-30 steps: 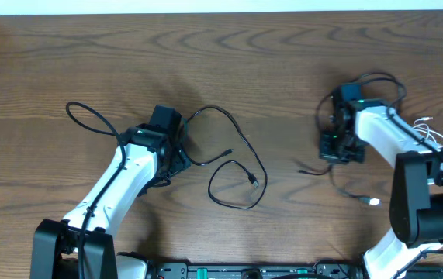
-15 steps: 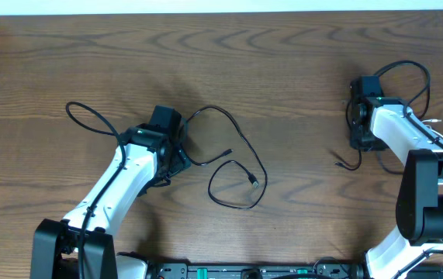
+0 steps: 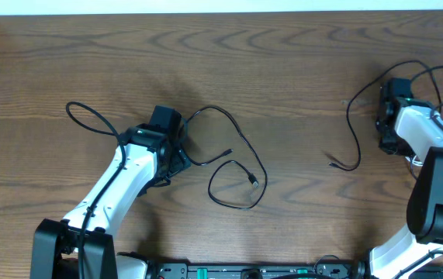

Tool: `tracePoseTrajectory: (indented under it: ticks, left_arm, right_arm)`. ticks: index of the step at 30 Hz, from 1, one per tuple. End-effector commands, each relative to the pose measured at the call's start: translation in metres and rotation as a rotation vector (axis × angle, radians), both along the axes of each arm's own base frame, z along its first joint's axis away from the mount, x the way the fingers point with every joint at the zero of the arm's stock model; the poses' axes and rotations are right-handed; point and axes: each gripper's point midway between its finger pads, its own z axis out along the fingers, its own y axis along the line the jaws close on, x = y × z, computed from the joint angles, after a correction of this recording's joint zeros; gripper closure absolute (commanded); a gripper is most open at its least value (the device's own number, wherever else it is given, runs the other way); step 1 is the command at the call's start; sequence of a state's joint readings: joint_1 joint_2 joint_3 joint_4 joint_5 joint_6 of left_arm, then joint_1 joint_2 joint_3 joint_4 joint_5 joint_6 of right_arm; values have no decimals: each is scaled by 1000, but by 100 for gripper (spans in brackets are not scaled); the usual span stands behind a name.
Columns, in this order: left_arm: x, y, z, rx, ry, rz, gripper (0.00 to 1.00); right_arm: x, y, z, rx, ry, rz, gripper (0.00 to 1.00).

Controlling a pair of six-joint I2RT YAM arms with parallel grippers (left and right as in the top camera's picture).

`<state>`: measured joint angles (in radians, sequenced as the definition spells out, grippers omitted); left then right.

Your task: Untangle cables

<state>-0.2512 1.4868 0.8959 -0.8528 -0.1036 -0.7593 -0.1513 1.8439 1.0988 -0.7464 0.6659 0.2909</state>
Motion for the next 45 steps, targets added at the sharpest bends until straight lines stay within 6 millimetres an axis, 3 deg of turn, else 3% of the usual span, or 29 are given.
tracePoseTrajectory:
  ticks: [1,2,6,8,11,16,21,25,28,36,45]
  left_arm:
    - [0,3,-1,12,7,10,2]
    - [0,3,-1,12,7,10,2]
    - [0,3,-1,12,7,10,2]
    - [0,3,-1,12,7,10,2]
    - [0,3,-1,12,7,10,2]
    - [0,3,-1,12,7,10,2]
    - [0,3,-1,12,7,10,2]
    - [0,3,-1,12,7,10,2]
    - [0,3,-1,12,7,10,2]
    - [0,3,-1,12,7,10,2]
    - [0,3,-1,12,7,10,2]
  right_arm:
    - [8,0,4,16,-60,-33,99]
    - [11,1,4,20,-71,-31,99]
    - [20,22,-5,138,-79,24,82]
    - [27,38,-11,227,-69,95,51]
    - [34,55,-16,311,-56,181,39]
    - [37,74,-16,402,-55,228,41]
    - [41,88,4,469,-61,245,43]
    - [52,129,26,661,-143,309,36]
    - [47,142,27,722,-133,320,33]
    - [17,141,-4,717,-48,288,36]
    - [-7,102,-40,489,2,259,34]
